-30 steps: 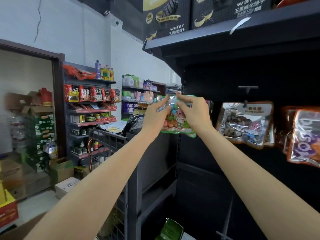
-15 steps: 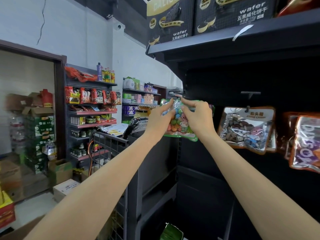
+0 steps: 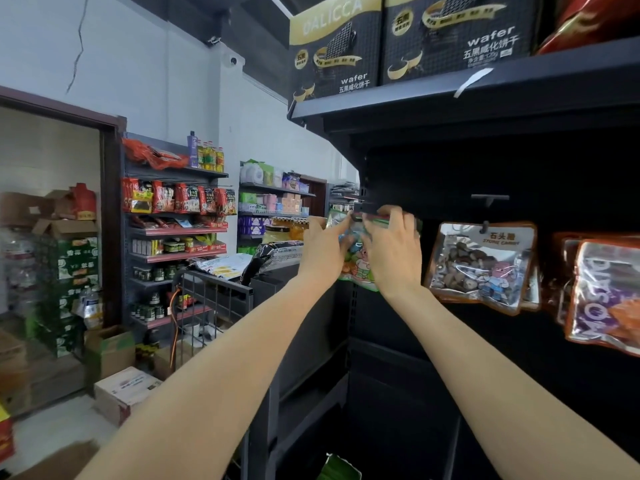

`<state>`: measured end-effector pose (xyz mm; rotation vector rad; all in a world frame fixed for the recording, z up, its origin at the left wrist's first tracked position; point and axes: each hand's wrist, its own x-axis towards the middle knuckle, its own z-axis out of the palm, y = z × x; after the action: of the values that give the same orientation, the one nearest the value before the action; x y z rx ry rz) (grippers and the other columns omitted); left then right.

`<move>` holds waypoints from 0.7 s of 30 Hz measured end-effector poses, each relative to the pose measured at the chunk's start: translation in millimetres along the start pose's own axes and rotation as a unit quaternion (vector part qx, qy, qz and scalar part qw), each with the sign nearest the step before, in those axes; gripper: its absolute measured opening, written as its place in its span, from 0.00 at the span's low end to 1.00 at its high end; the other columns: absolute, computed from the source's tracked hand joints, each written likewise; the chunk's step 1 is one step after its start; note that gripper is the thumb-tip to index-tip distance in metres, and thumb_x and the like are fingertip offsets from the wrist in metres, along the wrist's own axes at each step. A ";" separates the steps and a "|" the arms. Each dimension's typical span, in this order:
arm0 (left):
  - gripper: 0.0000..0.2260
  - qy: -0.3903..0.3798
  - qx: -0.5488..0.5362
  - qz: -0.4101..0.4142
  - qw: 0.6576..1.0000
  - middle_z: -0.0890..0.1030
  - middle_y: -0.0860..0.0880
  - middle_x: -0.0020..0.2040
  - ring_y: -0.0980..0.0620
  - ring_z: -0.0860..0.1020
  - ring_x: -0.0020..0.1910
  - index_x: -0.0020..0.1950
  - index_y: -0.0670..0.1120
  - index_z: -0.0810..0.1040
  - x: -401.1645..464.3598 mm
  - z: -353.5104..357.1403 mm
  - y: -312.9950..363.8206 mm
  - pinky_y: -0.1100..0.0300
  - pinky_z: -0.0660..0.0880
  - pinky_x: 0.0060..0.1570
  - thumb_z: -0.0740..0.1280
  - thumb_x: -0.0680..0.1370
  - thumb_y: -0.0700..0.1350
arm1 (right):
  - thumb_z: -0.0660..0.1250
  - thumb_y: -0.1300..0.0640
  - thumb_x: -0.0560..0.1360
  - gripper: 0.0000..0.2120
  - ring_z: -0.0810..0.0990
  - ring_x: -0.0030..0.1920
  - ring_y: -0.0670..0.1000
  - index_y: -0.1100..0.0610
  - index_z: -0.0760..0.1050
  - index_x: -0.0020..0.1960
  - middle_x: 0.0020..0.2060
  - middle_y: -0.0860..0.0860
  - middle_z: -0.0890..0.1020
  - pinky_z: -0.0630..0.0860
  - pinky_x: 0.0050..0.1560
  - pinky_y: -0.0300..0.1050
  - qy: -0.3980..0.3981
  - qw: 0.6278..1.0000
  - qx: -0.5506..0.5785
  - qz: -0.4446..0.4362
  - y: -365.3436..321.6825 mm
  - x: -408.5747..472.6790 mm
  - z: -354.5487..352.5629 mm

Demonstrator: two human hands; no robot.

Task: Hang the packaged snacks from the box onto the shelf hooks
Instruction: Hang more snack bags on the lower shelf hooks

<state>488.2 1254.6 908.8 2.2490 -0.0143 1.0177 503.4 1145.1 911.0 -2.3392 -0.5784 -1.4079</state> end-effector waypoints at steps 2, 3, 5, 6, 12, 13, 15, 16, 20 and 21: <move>0.18 -0.010 -0.013 0.000 1.000 0.64 0.45 0.63 0.46 0.68 0.64 0.71 0.52 0.68 -1.0 -0.7 5.9 0.64 0.63 0.62 0.59 0.82 0.43 | 0.64 0.60 0.77 0.18 0.65 0.66 0.57 0.56 0.74 0.66 0.66 0.56 0.68 0.67 0.64 0.49 -0.014 1.000 -0.022 0.003 -2.3 -1.2 -0.8; 0.18 -0.011 -0.012 0.001 1.000 0.64 0.45 0.64 0.46 0.68 0.64 0.72 0.51 0.68 -1.9 -2.7 8.9 0.66 0.63 0.60 0.58 0.82 0.43 | 0.65 0.61 0.76 0.19 0.65 0.66 0.56 0.57 0.73 0.67 0.66 0.56 0.68 0.67 0.63 0.49 -0.019 1.000 -0.023 0.004 -3.8 -2.0 -2.2; 0.19 -0.008 -0.009 0.004 1.000 0.65 0.44 0.67 0.48 0.69 0.63 0.73 0.51 0.66 -6.2 -9.4 10.1 0.74 0.61 0.56 0.59 0.82 0.41 | 0.66 0.62 0.76 0.20 0.66 0.67 0.56 0.59 0.72 0.67 0.67 0.56 0.69 0.67 0.64 0.47 -0.023 1.000 -0.011 -0.002 -6.6 -4.5 -6.6; 0.20 -0.004 -0.011 0.009 1.000 0.65 0.43 0.68 0.49 0.69 0.61 0.73 0.50 0.66 -9.7 -13.7 8.8 0.80 0.58 0.51 0.59 0.81 0.40 | 0.67 0.63 0.75 0.19 0.66 0.68 0.55 0.59 0.73 0.66 0.67 0.56 0.69 0.67 0.65 0.47 -0.021 1.000 -0.001 -0.006 -7.5 -6.4 -8.7; 0.17 0.006 0.025 0.042 0.999 0.70 0.47 0.65 0.50 0.71 0.62 0.69 0.48 0.70 -41.1 -47.4 -7.3 0.65 0.65 0.58 0.62 0.80 0.43 | 0.60 0.60 0.80 0.13 0.69 0.63 0.52 0.59 0.76 0.62 0.62 0.53 0.72 0.73 0.58 0.47 -0.033 0.993 0.112 -0.007 -29.5 -31.1 -22.1; 0.15 0.012 0.036 0.049 0.998 0.72 0.47 0.62 0.50 0.73 0.60 0.67 0.47 0.72 -47.7 -55.1 -11.5 0.63 0.66 0.57 0.62 0.80 0.43 | 0.59 0.59 0.80 0.13 0.72 0.60 0.51 0.58 0.76 0.61 0.60 0.53 0.73 0.74 0.56 0.46 -0.046 0.989 0.143 -0.003 -36.9 -37.1 -23.7; 0.13 0.019 0.065 0.061 0.996 0.76 0.47 0.57 0.49 0.75 0.55 0.64 0.47 0.74 -64.0 -71.2 -25.0 0.57 0.72 0.57 0.62 0.79 0.43 | 0.59 0.58 0.80 0.12 0.74 0.56 0.51 0.57 0.77 0.61 0.56 0.52 0.76 0.73 0.55 0.45 -0.083 0.978 0.190 -0.001 -53.7 -51.9 -24.2; 0.13 0.014 0.082 0.059 0.995 0.77 0.47 0.55 0.49 0.76 0.53 0.63 0.47 0.74 -74.4 -78.7 -34.1 0.55 0.73 0.56 0.62 0.79 0.42 | 0.59 0.58 0.80 0.13 0.75 0.56 0.51 0.57 0.77 0.60 0.55 0.52 0.77 0.73 0.55 0.46 -0.109 0.972 0.208 0.000 -62.4 -61.4 -22.1; 0.11 -0.023 0.147 0.007 0.989 0.78 0.48 0.50 0.49 0.77 0.50 0.59 0.47 0.77 -133.7 -100.4 -89.5 0.53 0.75 0.51 0.62 0.78 0.41 | 0.59 0.59 0.79 0.12 0.78 0.53 0.49 0.53 0.78 0.58 0.53 0.50 0.79 0.76 0.54 0.48 -0.222 0.936 0.273 0.017 -102.4 -112.3 1.2; 0.10 -0.038 0.160 -0.014 0.986 0.79 0.48 0.50 0.49 0.77 0.49 0.58 0.47 0.77 -151.4 -102.8 -106.6 0.55 0.75 0.50 0.63 0.78 0.41 | 0.59 0.59 0.79 0.12 0.78 0.53 0.49 0.53 0.78 0.57 0.53 0.50 0.80 0.76 0.55 0.48 -0.250 0.925 0.287 0.020 -113.7 -128.2 10.1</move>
<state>342.6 1359.3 796.1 2.5689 0.1589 0.9751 398.7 1226.4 802.0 -2.1714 -0.9253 -0.4932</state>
